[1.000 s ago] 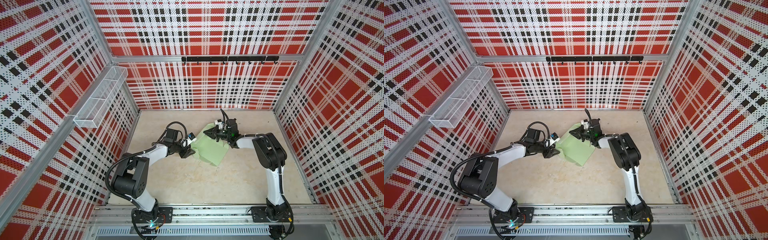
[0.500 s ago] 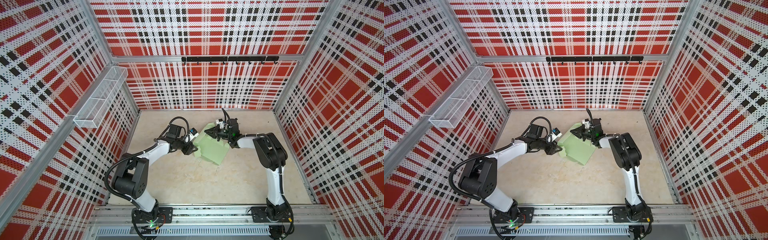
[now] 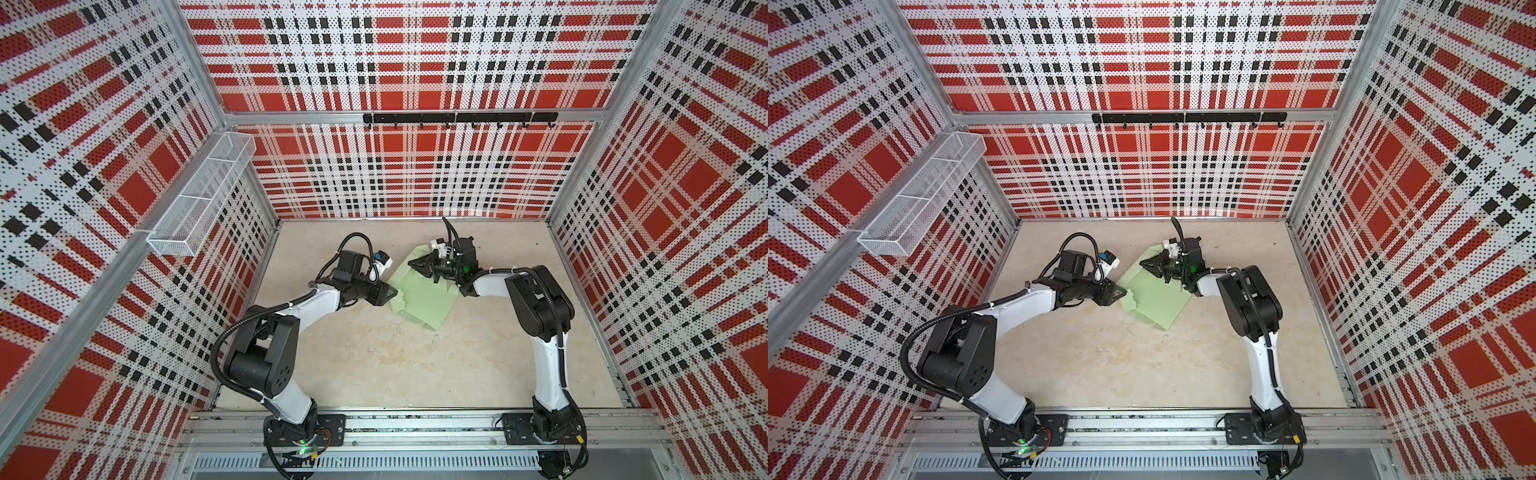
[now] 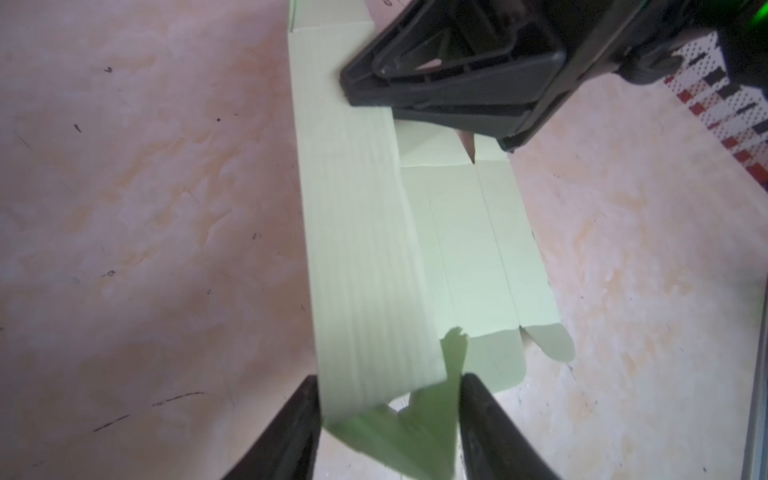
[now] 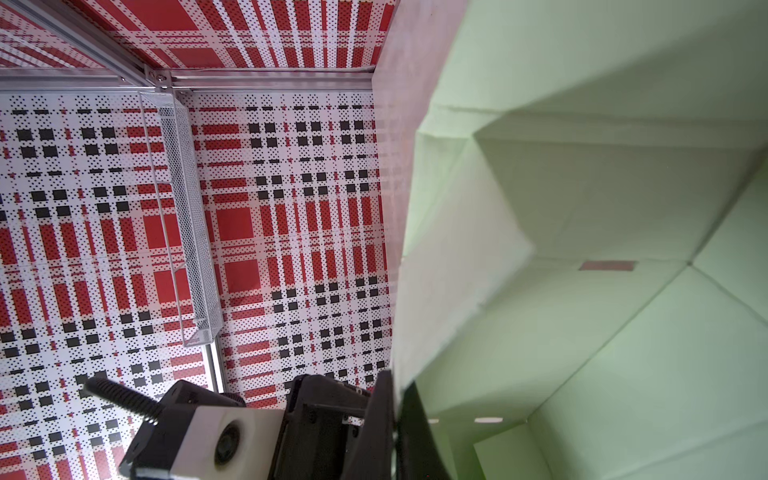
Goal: Fold the paper box
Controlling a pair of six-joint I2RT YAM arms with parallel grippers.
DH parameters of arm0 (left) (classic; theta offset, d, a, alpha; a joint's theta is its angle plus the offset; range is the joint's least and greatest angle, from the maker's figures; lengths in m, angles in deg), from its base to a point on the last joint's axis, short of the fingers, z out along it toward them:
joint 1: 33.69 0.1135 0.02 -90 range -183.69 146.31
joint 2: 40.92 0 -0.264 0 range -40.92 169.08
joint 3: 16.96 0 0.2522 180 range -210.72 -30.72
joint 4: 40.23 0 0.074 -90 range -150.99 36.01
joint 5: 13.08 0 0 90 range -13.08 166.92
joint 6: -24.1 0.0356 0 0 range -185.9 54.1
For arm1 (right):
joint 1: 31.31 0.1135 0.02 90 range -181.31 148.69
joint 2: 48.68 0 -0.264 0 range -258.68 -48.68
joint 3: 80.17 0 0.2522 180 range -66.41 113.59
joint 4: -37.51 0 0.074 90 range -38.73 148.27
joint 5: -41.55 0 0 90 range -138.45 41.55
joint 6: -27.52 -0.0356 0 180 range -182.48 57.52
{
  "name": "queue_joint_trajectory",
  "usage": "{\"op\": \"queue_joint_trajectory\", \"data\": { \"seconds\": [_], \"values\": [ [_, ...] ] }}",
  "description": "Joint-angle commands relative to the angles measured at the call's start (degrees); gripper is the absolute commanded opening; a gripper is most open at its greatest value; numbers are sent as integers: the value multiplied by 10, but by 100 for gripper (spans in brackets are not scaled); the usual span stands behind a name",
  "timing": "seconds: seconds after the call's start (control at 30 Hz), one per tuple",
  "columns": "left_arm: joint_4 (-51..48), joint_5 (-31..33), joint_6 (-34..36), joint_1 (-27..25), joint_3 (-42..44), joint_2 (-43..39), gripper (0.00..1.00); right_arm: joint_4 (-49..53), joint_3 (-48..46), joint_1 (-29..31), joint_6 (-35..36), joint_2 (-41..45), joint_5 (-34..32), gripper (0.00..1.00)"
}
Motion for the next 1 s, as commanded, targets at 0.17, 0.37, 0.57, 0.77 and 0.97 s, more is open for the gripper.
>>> {"op": "queue_joint_trajectory", "data": {
  "seconds": [0.17, 0.37, 0.57, 0.77, 0.97],
  "values": [
    [139, 31, -60, -16, 79, -6, 51, 4, -34, 3, 18, 15, -20, 0],
    [177, 46, -66, -25, 95, -4, 45, -46, -78, 4, -1, 38, -59, 0],
    [252, 36, -76, -35, 124, -2, 39, -100, -117, 4, -26, 58, -98, 0],
    [324, 39, -67, -53, 140, 8, 38, -95, -161, 12, -25, 101, -155, 0],
    [425, 84, -23, -103, 164, 26, 40, -107, -209, 26, -43, 127, -235, 0]
  ]
}}
